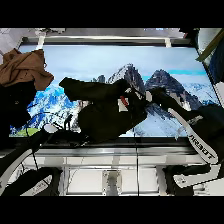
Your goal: Fold the clothes and pants, and hang the long-sleeved shirts on hangers.
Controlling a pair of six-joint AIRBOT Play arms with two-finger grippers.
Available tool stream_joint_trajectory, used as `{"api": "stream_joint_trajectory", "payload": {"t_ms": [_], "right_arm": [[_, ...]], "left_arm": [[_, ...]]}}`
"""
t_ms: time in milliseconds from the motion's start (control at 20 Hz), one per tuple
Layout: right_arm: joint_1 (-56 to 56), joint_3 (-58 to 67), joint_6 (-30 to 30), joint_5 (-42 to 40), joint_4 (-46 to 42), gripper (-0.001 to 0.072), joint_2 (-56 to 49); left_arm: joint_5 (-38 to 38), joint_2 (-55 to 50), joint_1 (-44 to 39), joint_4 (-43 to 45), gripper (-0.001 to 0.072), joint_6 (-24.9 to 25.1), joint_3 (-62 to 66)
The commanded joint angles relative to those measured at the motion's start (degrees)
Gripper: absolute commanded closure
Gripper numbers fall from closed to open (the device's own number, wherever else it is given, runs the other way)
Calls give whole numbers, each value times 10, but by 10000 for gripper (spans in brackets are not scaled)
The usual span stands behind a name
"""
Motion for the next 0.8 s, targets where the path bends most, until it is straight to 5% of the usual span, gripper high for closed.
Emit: {"api": "stream_joint_trajectory", "payload": {"t_ms": [0,300,350,400,450,750], "right_arm": [[4,16,20,-18,-23,679,3],[4,54,21,-18,-26,682,24],[4,54,21,-17,-24,568,23],[4,52,24,-16,-22,247,21],[4,52,33,-17,-21,186,18],[5,33,30,-7,6,186,1]], "left_arm": [[0,0,1,-2,697,0,0],[-9,45,49,5,697,0,0],[-10,59,68,5,697,0,0],[-12,71,86,5,697,0,0],[-20,82,101,5,697,1,0],[-48,87,110,45,698,15,0]]}}
